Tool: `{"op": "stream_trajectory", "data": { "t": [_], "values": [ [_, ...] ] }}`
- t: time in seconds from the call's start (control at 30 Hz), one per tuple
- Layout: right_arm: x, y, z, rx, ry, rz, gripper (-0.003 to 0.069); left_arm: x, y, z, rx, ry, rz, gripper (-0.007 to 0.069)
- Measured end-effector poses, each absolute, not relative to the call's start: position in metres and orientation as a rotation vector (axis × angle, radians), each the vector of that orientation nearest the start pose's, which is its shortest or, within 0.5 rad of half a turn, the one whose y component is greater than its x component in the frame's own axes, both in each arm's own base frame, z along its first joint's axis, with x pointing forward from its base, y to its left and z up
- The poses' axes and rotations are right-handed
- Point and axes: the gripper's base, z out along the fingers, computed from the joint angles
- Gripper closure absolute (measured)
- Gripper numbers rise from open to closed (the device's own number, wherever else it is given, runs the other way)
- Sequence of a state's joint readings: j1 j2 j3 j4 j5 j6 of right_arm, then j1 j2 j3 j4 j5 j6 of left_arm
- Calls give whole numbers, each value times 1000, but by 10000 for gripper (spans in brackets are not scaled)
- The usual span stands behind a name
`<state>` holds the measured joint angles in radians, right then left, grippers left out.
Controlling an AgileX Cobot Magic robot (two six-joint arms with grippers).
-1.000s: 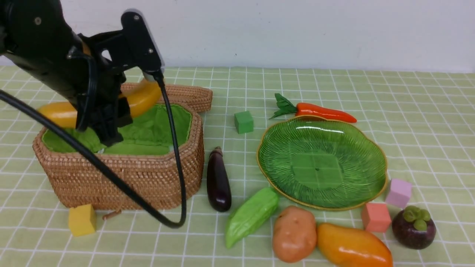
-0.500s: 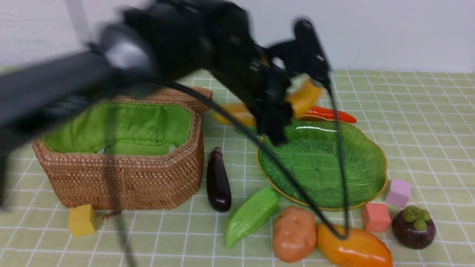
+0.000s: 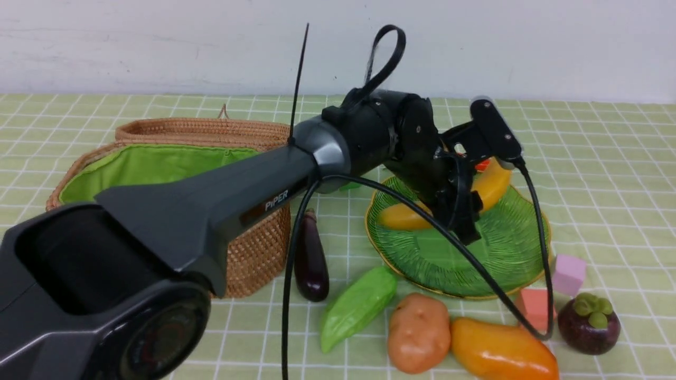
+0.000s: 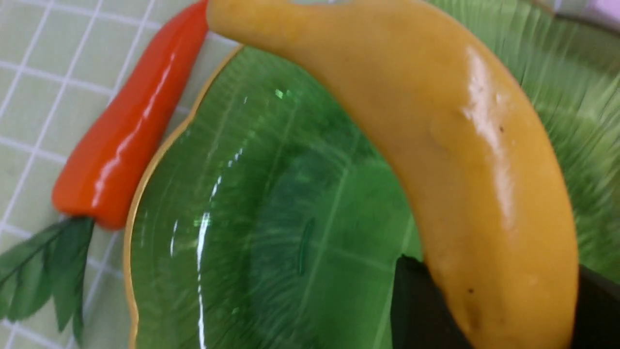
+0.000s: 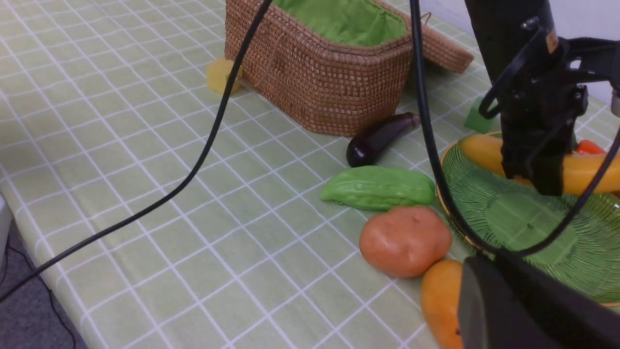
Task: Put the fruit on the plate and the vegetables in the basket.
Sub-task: Use the left arm to grab a banana and put it into the right plate, then take a chayote with your left arm and place it on the basket on the left.
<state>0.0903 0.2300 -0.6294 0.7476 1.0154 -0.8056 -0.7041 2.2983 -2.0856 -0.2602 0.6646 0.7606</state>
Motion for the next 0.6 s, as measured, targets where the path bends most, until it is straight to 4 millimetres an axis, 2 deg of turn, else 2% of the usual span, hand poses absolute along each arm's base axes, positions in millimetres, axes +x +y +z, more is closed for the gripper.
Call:
{"op": "stream_trajectory", "data": {
  "t": [0.1,0.2,0.23,0.3,0.4,0.5,0.6],
  "values": [
    [9,54,334,-797,1727,423,625,398,-358,239,1408,1830,-277,293],
    [9,54,334,-799,1728,424,625,399,-358,241,1384,1812,-277,142],
    [9,54,334,-799,1729,424,625,400,-358,241,1383,1811,-276,133],
    [9,54,333,-806,1734,428,625,400,-359,241,1381,1809,-276,25],
    [8,54,333,-811,1738,431,625,398,-358,242,1386,1820,-281,-33],
    [8,54,333,-811,1738,431,625,393,-355,248,1399,1871,-309,-27],
    [8,54,333,-811,1738,431,624,380,-343,281,1332,1955,-366,54]
  ]
}}
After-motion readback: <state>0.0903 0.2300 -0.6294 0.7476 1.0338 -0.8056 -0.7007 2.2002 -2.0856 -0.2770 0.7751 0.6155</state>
